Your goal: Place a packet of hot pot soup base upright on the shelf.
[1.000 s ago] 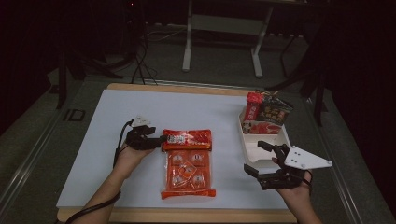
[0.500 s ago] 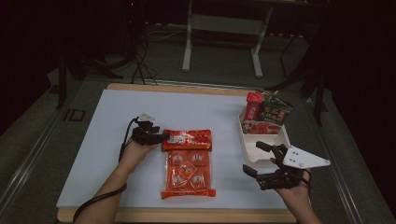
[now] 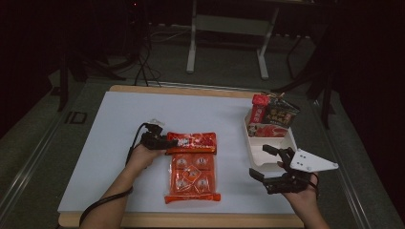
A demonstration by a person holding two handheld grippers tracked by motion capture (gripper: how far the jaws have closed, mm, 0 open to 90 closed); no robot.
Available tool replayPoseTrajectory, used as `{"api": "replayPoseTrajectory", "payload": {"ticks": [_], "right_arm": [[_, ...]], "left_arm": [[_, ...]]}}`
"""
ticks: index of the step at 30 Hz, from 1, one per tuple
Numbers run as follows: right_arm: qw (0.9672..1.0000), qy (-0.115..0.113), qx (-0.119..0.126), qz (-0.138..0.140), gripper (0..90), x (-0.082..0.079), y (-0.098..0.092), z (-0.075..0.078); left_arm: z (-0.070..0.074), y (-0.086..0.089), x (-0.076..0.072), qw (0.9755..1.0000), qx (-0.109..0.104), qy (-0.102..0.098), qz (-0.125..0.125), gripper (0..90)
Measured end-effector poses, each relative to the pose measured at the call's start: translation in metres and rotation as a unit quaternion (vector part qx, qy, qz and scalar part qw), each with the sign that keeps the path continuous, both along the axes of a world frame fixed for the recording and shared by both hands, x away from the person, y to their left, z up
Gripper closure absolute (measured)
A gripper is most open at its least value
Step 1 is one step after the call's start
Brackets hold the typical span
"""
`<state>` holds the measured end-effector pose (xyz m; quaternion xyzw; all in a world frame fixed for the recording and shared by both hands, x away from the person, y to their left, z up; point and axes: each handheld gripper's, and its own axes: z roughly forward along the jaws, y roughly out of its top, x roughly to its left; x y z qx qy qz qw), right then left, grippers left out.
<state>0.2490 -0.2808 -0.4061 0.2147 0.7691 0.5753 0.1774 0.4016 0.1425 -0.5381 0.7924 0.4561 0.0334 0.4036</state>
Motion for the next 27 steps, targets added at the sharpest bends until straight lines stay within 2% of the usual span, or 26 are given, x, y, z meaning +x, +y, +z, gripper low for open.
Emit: {"api": "replayPoseTrajectory", "payload": {"ticks": [1, 2, 3, 5, 8, 10, 11, 12, 14, 15, 17, 18, 22, 27], "right_arm": [[1.0000, 0.000, 0.000, 0.000, 11.4, 0.000, 0.000, 0.000], [1.0000, 0.000, 0.000, 0.002, 11.5, 0.000, 0.000, 0.000], [1.0000, 0.000, -0.001, 0.001, 11.4, 0.000, 0.000, 0.000], [1.0000, 0.000, 0.000, 0.001, 11.4, 0.000, 0.000, 0.000], [1.0000, 0.002, 0.002, 0.001, 11.5, 0.001, 0.000, 0.000], [1.0000, 0.002, 0.000, 0.001, 11.5, 0.001, 0.001, 0.000], [1.0000, 0.001, 0.002, 0.001, 11.6, 0.001, 0.001, 0.000], [1.0000, 0.003, 0.002, 0.002, 13.9, 0.001, 0.001, 0.000], [1.0000, 0.002, 0.001, 0.001, 13.7, 0.000, 0.000, 0.000], [1.0000, 0.002, 0.004, 0.001, 13.7, 0.000, 0.000, 0.000], [1.0000, 0.000, 0.004, 0.001, 13.7, -0.001, 0.000, 0.001], [1.0000, -0.003, 0.001, -0.004, 13.7, -0.001, -0.001, 0.001], [0.9999, -0.002, 0.006, -0.008, 13.6, 0.000, -0.002, 0.002], [0.9999, -0.003, 0.007, -0.013, 13.9, 0.000, -0.004, 0.002]], "left_arm": [[0.000, -0.001, 0.000, 1.0000, -0.002, 0.003, -0.008, 58.0], [0.001, -0.004, -0.001, 0.9999, 0.006, 0.000, -0.014, 61.5], [0.001, -0.006, -0.003, 0.9995, 0.024, -0.012, -0.018, 63.4], [0.001, -0.006, -0.003, 0.9995, 0.024, -0.012, -0.018, 65.7], [0.006, -0.017, -0.005, 0.9977, 0.066, -0.015, -0.003, 75.6], [0.007, -0.020, -0.005, 0.9971, 0.074, -0.017, 0.003, 85.3], [0.011, -0.025, -0.007, 0.9952, 0.094, -0.025, 0.003, 87.4], [0.014, -0.027, -0.008, 0.9945, 0.101, -0.028, 0.004, 89.4], [0.019, -0.031, -0.011, 0.9909, 0.125, -0.048, -0.007, 90.0], [0.021, -0.033, -0.014, 0.9897, 0.129, -0.062, -0.011, 90.0], [0.021, -0.033, -0.014, 0.9897, 0.129, -0.062, -0.011, 90.0], [0.028, -0.034, -0.019, 0.9878, 0.129, -0.085, -0.019, 90.0], [0.035, -0.032, -0.024, 0.9872, 0.122, -0.100, -0.025, 90.0], [0.049, -0.032, -0.036, 0.9842, 0.112, -0.131, -0.042, 90.0]]}}
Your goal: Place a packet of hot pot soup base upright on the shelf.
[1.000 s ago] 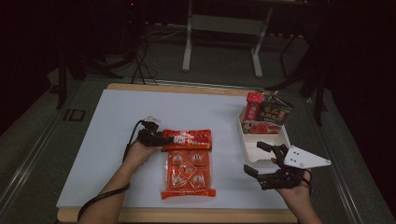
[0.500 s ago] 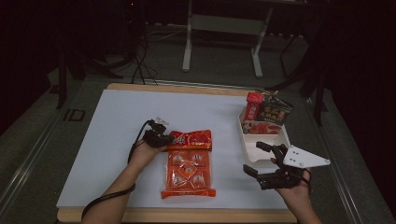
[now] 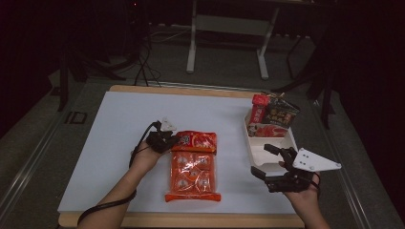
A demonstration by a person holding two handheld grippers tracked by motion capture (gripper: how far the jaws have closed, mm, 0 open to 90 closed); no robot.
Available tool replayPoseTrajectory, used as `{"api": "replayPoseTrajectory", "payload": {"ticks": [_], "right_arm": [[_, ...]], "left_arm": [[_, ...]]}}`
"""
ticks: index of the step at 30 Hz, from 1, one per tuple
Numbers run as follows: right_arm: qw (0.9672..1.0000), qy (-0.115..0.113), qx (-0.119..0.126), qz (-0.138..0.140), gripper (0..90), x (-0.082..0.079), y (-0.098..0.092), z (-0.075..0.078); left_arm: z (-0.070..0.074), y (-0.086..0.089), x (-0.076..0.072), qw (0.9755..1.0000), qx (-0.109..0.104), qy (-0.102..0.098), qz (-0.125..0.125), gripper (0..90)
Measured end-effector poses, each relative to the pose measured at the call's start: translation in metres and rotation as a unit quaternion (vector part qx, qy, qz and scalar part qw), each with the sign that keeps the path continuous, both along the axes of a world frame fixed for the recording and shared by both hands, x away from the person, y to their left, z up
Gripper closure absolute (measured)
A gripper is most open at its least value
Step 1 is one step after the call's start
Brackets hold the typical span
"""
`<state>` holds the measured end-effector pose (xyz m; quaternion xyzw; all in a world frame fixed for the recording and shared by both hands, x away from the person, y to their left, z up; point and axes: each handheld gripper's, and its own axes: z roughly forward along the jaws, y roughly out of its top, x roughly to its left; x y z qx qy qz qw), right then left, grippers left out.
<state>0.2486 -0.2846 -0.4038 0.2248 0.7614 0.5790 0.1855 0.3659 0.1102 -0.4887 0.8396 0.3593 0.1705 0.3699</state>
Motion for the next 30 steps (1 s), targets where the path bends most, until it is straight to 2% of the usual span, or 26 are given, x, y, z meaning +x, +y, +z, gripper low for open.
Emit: {"api": "replayPoseTrajectory", "payload": {"ticks": [5, 6, 8, 11, 14, 15, 17, 18, 21, 25, 27, 29, 30], "right_arm": [[1.0000, 0.000, 0.007, 0.001, 13.9, 0.000, -0.001, 0.002], [1.0000, 0.000, 0.007, -0.001, 13.9, 0.000, -0.001, 0.002], [1.0000, 0.002, 0.005, 0.000, 14.2, 0.000, -0.001, 0.002], [1.0000, 0.001, 0.007, 0.002, 14.3, 0.001, 0.000, 0.002], [1.0000, 0.001, 0.007, 0.003, 15.0, 0.000, 0.000, 0.003], [1.0000, -0.001, 0.006, 0.001, 15.0, 0.000, 0.001, 0.003], [1.0000, 0.000, 0.008, 0.004, 14.9, 0.000, 0.001, 0.003], [1.0000, 0.000, 0.008, 0.002, 14.8, 0.000, 0.002, 0.003], [1.0000, 0.000, 0.010, 0.000, 14.9, 0.001, 0.003, 0.004], [0.9999, -0.007, 0.011, -0.002, 14.9, 0.002, 0.005, 0.007], [0.9999, -0.007, 0.008, -0.001, 16.3, 0.003, 0.006, 0.008], [1.0000, -0.006, 0.003, 0.004, 17.5, 0.005, 0.009, 0.008], [1.0000, -0.004, 0.003, 0.003, 17.5, 0.006, 0.011, 0.008]], "left_arm": [[0.013, -0.001, -0.009, 0.9997, 0.010, -0.021, -0.008, 90.0], [0.015, -0.001, -0.010, 0.9997, 0.001, -0.023, -0.009, 90.0], [0.020, 0.000, -0.013, 0.9994, -0.002, -0.032, -0.012, 90.0], [0.029, 0.002, -0.019, 0.9982, -0.021, -0.052, -0.022, 90.0], [0.040, 0.002, -0.027, 0.9956, -0.039, -0.077, -0.037, 90.0], [0.043, 0.001, -0.030, 0.9941, -0.048, -0.086, -0.044, 90.0], [0.050, 0.001, -0.036, 0.9924, -0.049, -0.100, -0.053, 90.0], [0.054, 0.001, -0.039, 0.9910, -0.056, -0.107, -0.058, 90.0], [0.061, 0.000, -0.046, 0.9883, -0.064, -0.119, -0.071, 90.0], [0.069, 0.002, -0.056, 0.9834, -0.082, -0.131, -0.095, 90.0], [0.072, 0.004, -0.060, 0.9812, -0.082, -0.141, -0.104, 90.0], [0.074, 0.007, -0.064, 0.9772, -0.092, -0.150, -0.119, 90.0], [0.075, 0.008, -0.065, 0.9757, -0.101, -0.147, -0.127, 90.0]]}}
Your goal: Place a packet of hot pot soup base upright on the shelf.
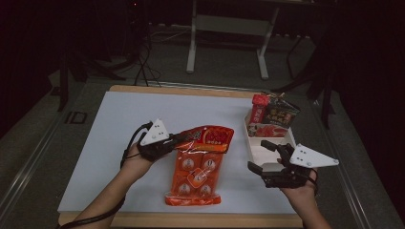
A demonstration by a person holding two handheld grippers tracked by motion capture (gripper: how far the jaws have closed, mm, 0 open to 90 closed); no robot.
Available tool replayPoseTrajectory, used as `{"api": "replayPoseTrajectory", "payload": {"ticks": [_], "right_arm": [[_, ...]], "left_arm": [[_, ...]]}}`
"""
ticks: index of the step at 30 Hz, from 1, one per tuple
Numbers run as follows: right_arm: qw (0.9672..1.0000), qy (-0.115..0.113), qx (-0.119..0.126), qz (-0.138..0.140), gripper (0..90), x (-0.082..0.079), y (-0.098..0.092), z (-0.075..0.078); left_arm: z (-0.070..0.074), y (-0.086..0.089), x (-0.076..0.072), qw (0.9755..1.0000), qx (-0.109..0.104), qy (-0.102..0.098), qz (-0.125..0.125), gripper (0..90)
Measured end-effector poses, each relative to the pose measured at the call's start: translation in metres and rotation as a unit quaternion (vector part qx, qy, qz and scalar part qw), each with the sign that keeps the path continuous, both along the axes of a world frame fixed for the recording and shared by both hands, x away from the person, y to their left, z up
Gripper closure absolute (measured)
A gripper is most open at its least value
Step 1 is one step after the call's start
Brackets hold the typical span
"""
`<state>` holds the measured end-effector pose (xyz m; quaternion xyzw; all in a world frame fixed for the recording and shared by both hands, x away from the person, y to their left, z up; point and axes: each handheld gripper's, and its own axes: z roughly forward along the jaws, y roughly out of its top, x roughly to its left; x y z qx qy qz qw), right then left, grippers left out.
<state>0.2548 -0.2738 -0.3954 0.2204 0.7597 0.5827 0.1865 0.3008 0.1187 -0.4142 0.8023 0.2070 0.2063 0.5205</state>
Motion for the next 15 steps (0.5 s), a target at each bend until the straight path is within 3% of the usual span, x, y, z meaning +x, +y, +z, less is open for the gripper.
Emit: {"api": "replayPoseTrajectory", "payload": {"ticks": [2, 3, 8, 15], "right_arm": [[1.0000, 0.009, -0.001, 0.003, 17.5, 0.002, 0.002, 0.000], [0.9999, 0.017, 0.000, -0.001, 15.8, 0.007, 0.006, -0.001], [0.9993, 0.037, 0.002, 0.005, 15.7, 0.017, 0.017, -0.005], [0.9981, 0.060, -0.007, 0.012, 18.5, 0.037, 0.042, -0.014]], "left_arm": [[0.000, 0.000, 0.000, 1.0000, 0.000, 0.000, 0.000, 90.0], [0.002, 0.004, -0.004, 0.9994, -0.017, -0.012, -0.027, 90.0], [0.002, 0.007, -0.010, 0.9982, -0.030, -0.023, -0.045, 90.0], [0.005, 0.011, -0.021, 0.9939, -0.040, -0.051, -0.089, 90.0]]}}
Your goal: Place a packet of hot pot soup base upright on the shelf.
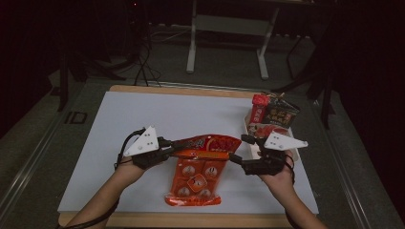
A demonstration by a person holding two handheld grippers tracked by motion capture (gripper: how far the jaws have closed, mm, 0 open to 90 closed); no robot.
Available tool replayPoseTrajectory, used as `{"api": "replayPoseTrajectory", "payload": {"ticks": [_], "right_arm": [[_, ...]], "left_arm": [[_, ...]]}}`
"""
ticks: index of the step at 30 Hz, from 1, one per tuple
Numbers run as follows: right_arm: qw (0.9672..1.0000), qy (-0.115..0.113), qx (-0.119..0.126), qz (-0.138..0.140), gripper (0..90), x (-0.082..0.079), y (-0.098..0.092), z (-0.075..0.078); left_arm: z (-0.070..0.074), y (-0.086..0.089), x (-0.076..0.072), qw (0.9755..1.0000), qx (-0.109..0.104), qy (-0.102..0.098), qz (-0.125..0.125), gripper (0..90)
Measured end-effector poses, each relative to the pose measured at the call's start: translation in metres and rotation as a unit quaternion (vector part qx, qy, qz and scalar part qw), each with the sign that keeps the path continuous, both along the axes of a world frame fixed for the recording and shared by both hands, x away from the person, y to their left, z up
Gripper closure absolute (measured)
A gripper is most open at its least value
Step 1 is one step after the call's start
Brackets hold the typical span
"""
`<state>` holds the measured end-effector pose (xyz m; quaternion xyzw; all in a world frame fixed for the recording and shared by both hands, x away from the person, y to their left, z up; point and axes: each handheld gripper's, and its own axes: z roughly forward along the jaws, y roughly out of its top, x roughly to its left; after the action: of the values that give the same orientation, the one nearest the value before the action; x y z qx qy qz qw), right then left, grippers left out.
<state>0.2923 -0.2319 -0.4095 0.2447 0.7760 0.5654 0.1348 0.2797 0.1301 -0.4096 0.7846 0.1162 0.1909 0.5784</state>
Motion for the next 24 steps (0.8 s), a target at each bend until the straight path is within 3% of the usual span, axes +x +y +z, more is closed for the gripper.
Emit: {"api": "replayPoseTrajectory", "payload": {"ticks": [5, 6, 8, 10, 13, 15, 16, 18, 20, 21, 22, 24], "right_arm": [[0.9997, 0.009, 0.001, 0.023, 24.4, 0.008, 0.012, -0.005], [0.9996, 0.009, 0.001, 0.028, 32.1, 0.008, 0.017, -0.008], [0.9985, 0.024, 0.003, 0.049, 36.3, 0.010, 0.021, -0.012], [0.9972, 0.027, 0.007, 0.069, 47.5, 0.010, 0.024, -0.016], [0.9974, 0.010, -0.006, 0.071, 60.5, 0.007, 0.026, -0.016], [0.9969, 0.013, -0.001, 0.078, 62.1, 0.007, 0.026, -0.016], [0.9963, 0.018, -0.003, 0.083, 68.9, 0.007, 0.027, -0.017], [0.9962, 0.002, -0.024, 0.083, 70.2, 0.006, 0.030, -0.018], [0.9961, -0.001, -0.032, 0.082, 72.8, 0.006, 0.032, -0.018], [0.9966, -0.013, -0.038, 0.072, 77.8, 0.006, 0.034, -0.018], [0.9967, -0.010, -0.036, 0.072, 84.9, 0.007, 0.034, -0.017], [0.9966, -0.009, -0.038, 0.072, 89.8, 0.008, 0.033, -0.014]], "left_arm": [[-0.003, 0.008, -0.006, 0.9995, -0.016, -0.011, -0.026, 90.0], [-0.003, 0.009, -0.006, 0.9995, -0.019, -0.007, -0.026, 90.0], [-0.005, 0.011, -0.007, 0.9996, -0.018, -0.009, -0.020, 90.0], [-0.007, 0.012, -0.008, 0.9997, -0.019, -0.005, -0.013, 90.0], [-0.009, 0.013, -0.008, 0.9998, -0.018, -0.005, -0.004, 90.0], [-0.009, 0.014, -0.009, 0.9998, -0.022, 0.004, 0.000, 90.0], [-0.010, 0.013, -0.009, 0.9998, -0.019, 0.003, 0.003, 90.0], [-0.010, 0.012, -0.010, 0.9999, -0.016, 0.003, -0.001, 90.0], [-0.010, 0.012, -0.010, 0.9999, -0.016, 0.005, 0.000, 90.0], [-0.010, 0.012, -0.011, 0.9997, -0.022, 0.005, 0.000, 90.0], [-0.011, 0.013, -0.010, 0.9995, -0.028, 0.010, -0.002, 90.0], [-0.009, 0.012, -0.012, 0.9998, -0.020, 0.002, 0.002, 90.0]]}}
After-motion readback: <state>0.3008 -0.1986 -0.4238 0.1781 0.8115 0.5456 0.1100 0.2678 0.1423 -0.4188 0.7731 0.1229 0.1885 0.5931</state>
